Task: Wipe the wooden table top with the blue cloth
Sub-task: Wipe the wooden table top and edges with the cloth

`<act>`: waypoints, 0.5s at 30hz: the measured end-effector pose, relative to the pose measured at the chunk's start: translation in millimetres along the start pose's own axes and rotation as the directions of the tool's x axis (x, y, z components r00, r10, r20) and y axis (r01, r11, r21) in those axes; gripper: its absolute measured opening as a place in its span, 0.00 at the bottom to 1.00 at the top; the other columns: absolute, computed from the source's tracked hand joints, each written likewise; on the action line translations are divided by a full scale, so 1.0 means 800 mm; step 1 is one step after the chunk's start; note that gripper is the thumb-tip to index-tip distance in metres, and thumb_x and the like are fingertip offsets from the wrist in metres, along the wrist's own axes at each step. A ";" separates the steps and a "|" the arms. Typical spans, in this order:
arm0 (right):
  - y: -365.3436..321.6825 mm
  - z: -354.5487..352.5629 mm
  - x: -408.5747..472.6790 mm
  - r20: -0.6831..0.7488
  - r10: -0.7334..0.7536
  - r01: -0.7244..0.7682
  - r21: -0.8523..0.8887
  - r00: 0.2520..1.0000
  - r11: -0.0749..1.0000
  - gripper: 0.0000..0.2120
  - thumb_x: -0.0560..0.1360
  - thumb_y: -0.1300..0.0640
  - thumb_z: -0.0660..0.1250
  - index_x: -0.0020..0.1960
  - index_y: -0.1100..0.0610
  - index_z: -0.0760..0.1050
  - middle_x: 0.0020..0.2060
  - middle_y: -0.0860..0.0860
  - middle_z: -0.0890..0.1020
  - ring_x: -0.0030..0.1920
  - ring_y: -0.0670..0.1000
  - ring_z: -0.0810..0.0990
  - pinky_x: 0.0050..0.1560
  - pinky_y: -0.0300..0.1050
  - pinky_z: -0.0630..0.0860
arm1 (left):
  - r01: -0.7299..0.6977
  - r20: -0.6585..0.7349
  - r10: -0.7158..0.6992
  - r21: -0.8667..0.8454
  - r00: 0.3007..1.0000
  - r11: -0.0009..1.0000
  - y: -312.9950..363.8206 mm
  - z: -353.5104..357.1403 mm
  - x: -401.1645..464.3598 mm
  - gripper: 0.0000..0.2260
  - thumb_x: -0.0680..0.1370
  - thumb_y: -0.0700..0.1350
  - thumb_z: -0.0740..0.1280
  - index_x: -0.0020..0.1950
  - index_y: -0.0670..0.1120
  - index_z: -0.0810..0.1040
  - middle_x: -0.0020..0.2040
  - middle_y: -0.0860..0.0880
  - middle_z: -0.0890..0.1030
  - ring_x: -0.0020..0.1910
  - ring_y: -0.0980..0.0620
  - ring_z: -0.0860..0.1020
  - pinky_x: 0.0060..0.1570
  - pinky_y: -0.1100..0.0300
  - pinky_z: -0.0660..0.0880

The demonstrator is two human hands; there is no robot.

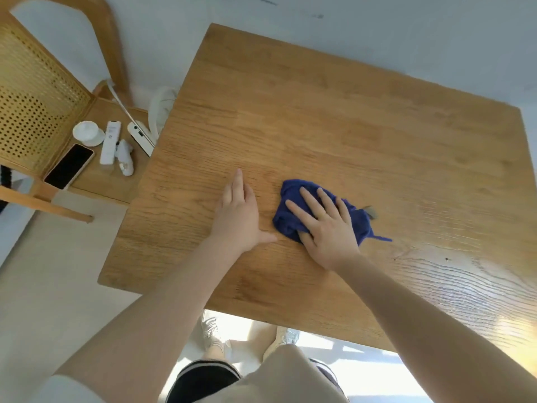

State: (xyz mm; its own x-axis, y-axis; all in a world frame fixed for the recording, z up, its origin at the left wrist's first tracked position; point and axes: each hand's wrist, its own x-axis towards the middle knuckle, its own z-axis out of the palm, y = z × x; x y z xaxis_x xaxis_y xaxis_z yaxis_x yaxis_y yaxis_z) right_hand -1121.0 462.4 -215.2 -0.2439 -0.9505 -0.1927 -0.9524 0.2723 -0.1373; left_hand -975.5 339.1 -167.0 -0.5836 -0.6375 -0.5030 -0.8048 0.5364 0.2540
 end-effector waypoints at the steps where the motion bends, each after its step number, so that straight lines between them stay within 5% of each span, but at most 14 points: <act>1: 0.007 0.001 -0.004 0.025 -0.029 0.029 -0.003 0.999 1.000 0.25 0.74 0.47 0.50 0.71 0.41 0.60 0.73 0.50 0.64 0.73 0.61 0.60 0.69 0.64 0.55 | 0.019 -0.002 -0.019 0.024 1.000 1.000 0.008 -0.004 0.004 0.51 0.67 0.64 0.70 0.76 0.40 0.45 0.76 0.44 0.35 0.75 0.43 0.42 0.73 0.49 0.49; 6: 0.048 -0.020 0.054 0.012 -0.033 0.033 0.013 0.999 0.999 0.25 0.74 0.45 0.47 0.72 0.38 0.57 0.75 0.48 0.59 0.74 0.57 0.54 0.71 0.61 0.49 | 0.059 0.005 -0.060 0.075 0.998 0.995 0.031 -0.001 0.005 0.56 0.64 0.68 0.70 0.76 0.41 0.43 0.76 0.44 0.41 0.75 0.43 0.48 0.72 0.49 0.51; 11: 0.075 -0.027 0.104 -0.033 0.080 -0.079 0.028 0.996 0.996 0.22 0.79 0.49 0.52 0.73 0.39 0.54 0.76 0.47 0.55 0.75 0.53 0.50 0.73 0.57 0.47 | 0.069 0.044 -0.076 0.142 0.996 0.987 0.032 0.028 -0.007 0.61 0.62 0.68 0.71 0.75 0.42 0.34 0.76 0.45 0.34 0.76 0.46 0.40 0.73 0.48 0.47; 15: 0.066 -0.014 0.040 -0.065 -0.031 0.033 0.030 0.997 0.999 0.23 0.78 0.47 0.50 0.72 0.41 0.58 0.74 0.49 0.60 0.74 0.56 0.56 0.71 0.59 0.51 | 0.082 0.032 -0.088 0.158 0.996 0.984 0.036 0.030 -0.012 0.61 0.61 0.68 0.71 0.75 0.42 0.35 0.76 0.45 0.34 0.76 0.46 0.40 0.73 0.49 0.47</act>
State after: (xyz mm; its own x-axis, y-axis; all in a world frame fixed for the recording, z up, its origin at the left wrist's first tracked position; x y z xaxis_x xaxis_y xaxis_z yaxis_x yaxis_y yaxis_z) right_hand -1181.5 444.5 -217.7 -0.2261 -0.9661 -0.1247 -0.9540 0.2455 -0.1721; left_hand -991.0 373.9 -174.6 -0.5068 -0.6641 -0.5497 -0.8228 0.5628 0.0786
